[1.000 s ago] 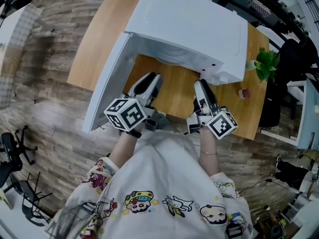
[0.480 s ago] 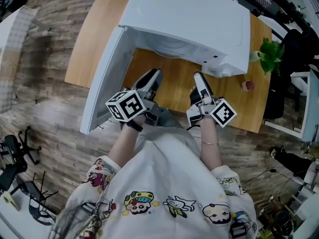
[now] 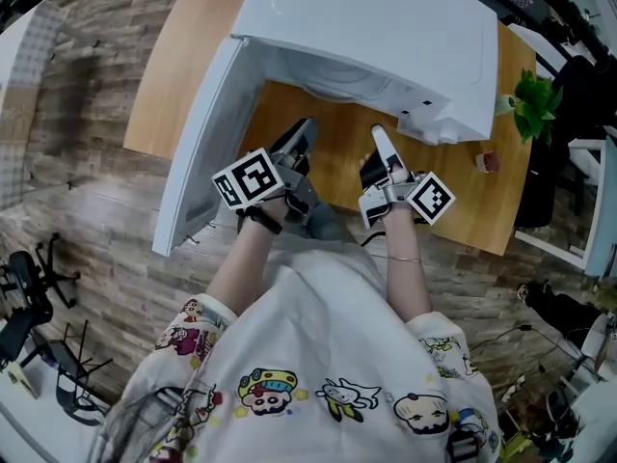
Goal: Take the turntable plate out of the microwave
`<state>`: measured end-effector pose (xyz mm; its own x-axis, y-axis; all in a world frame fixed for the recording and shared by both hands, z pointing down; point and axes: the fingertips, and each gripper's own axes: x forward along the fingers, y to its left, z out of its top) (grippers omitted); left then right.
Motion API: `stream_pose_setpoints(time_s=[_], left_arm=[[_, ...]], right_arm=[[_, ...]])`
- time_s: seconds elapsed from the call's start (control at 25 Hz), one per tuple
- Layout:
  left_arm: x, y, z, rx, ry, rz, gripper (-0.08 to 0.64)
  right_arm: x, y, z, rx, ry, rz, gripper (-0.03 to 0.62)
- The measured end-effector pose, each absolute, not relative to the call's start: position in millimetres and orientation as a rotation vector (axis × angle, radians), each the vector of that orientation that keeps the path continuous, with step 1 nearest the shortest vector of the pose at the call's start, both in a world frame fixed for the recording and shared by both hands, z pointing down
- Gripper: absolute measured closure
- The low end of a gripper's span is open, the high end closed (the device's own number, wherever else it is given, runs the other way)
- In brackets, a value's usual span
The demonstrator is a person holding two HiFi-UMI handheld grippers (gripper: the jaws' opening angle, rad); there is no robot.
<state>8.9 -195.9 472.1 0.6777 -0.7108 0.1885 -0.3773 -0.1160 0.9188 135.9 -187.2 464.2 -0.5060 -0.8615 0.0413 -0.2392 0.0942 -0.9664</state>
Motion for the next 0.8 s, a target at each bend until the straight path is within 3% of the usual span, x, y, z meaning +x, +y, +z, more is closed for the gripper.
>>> stream_pose_setpoints(time_s=[0.8], left_arm=[[17,-232,533,1.602,-0.835,-0.441,0.446]], right_arm=[[112,-222,513,-0.96,1.675,-1.537,0.413]])
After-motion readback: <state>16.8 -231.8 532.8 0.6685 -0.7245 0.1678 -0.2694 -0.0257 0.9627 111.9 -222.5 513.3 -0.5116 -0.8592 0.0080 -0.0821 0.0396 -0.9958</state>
